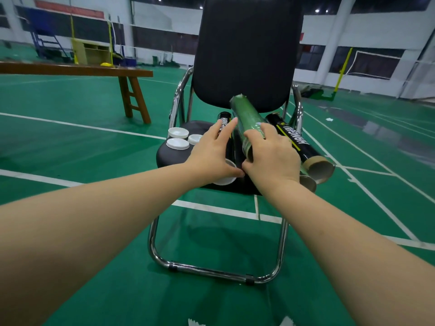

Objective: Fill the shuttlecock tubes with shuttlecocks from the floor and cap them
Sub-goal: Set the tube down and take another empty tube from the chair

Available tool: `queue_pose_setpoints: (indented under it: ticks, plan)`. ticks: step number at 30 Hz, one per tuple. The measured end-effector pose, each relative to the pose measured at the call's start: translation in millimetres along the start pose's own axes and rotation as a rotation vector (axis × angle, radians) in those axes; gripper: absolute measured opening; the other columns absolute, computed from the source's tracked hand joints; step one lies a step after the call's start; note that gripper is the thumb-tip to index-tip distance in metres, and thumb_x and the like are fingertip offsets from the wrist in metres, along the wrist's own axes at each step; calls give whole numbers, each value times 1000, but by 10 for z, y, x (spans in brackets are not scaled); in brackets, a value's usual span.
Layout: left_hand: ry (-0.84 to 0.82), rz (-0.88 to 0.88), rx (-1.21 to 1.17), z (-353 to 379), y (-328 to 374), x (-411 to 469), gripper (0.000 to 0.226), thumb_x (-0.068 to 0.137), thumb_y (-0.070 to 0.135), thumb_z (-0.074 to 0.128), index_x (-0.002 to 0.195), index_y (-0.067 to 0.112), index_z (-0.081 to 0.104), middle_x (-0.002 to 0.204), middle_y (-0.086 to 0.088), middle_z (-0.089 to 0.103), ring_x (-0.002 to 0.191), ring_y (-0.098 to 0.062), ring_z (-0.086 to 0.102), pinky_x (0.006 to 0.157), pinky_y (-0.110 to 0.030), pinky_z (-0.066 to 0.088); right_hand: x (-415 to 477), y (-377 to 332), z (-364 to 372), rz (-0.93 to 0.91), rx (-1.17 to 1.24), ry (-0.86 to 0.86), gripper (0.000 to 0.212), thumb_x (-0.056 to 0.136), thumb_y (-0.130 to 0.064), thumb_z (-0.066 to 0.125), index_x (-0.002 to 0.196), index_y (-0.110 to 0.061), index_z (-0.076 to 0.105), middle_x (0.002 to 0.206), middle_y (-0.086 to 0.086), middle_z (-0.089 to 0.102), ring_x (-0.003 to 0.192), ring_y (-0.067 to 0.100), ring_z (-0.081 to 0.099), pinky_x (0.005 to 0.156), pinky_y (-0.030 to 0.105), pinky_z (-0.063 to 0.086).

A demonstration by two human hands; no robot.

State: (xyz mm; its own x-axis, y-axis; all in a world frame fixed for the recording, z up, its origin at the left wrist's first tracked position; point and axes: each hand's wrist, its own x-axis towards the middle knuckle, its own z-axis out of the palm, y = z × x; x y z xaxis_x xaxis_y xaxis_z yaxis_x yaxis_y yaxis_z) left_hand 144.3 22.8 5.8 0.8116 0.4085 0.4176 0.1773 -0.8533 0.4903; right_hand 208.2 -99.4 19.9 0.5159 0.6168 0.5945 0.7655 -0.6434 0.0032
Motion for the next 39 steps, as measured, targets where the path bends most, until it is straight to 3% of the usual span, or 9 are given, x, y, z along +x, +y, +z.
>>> queue_pose_setpoints:
  ticks: [6, 9, 12, 14, 18, 24, 29, 36, 39]
  plan:
    - [281, 221, 130, -295, 304, -144, 91, 79, 23, 69, 150, 30, 12, 159, -3, 3, 142, -25, 17, 114, -47, 21, -83, -141, -506, -83, 198, 143, 49, 77, -29, 64, 124, -26, 51, 140, -3, 42, 104, 32, 54, 75, 34, 44]
    - [273, 345, 232, -544, 420, -270, 89, 81, 26, 68, 150, 26, 11, 158, 3, 15, 145, -18, 10, 117, -51, 9, -234, -141, -747, -142, 405, 137, 53, 74, -36, 67, 123, -29, 49, 130, -8, 49, 101, 21, 58, 76, 32, 49]
    - [209, 466, 371, -746, 507, -504, 96, 76, 35, 72, 150, 21, 12, 151, 1, 34, 144, -18, 16, 117, -47, 3, -435, -120, -918, -162, 636, 88, 56, 71, -34, 71, 123, -27, 49, 121, -12, 53, 100, 8, 53, 83, 30, 48]
    - [196, 520, 416, -834, 539, -698, 98, 73, 39, 74, 149, 19, 16, 145, -5, 43, 140, -24, 28, 114, -48, 8, -596, -138, -982, -170, 740, 67, 58, 70, -31, 73, 123, -26, 50, 118, -14, 53, 102, 4, 51, 88, 26, 45]
    - [147, 606, 511, -971, 573, -1141, 93, 69, 53, 60, 144, 16, 19, 128, -14, 52, 116, -28, 48, 102, -48, 35, -974, -266, -1017, -198, 899, 30, 60, 67, -29, 75, 121, -22, 51, 111, -14, 52, 101, 2, 51, 88, 17, 40]
    - [46, 516, 591, -878, 452, -2011, 95, 63, 54, 52, 142, 13, 21, 115, -9, 61, 102, -28, 53, 87, -42, 43, -1659, -488, -883, -276, 1038, -115, 60, 61, -32, 72, 117, -25, 52, 112, -14, 53, 104, 2, 52, 91, 19, 42]
    - [-74, 324, 503, -500, 178, -2703, 98, 58, 55, 51, 142, 13, 22, 109, -6, 62, 97, -22, 48, 85, -38, 44, -2164, -620, -606, -257, 1036, -424, 64, 63, -33, 75, 121, -29, 49, 111, -20, 51, 103, 0, 51, 92, 24, 44]
    - [-225, 154, 449, -18, -214, -3115, 100, 63, 64, 50, 142, 11, 22, 102, -4, 62, 86, -23, 57, 75, -38, 51, -2388, -652, -57, -363, 924, -723, 73, 71, -42, 74, 134, -28, 40, 132, -12, 49, 116, 3, 46, 99, 22, 38]
    - [-265, 98, 418, 236, -444, -3107, 99, 62, 64, 49, 142, 11, 23, 98, -3, 62, 82, -25, 59, 72, -38, 52, -2391, -626, 291, -312, 919, -839, 74, 76, -50, 68, 138, -28, 35, 138, -10, 46, 123, 7, 45, 100, 23, 35]
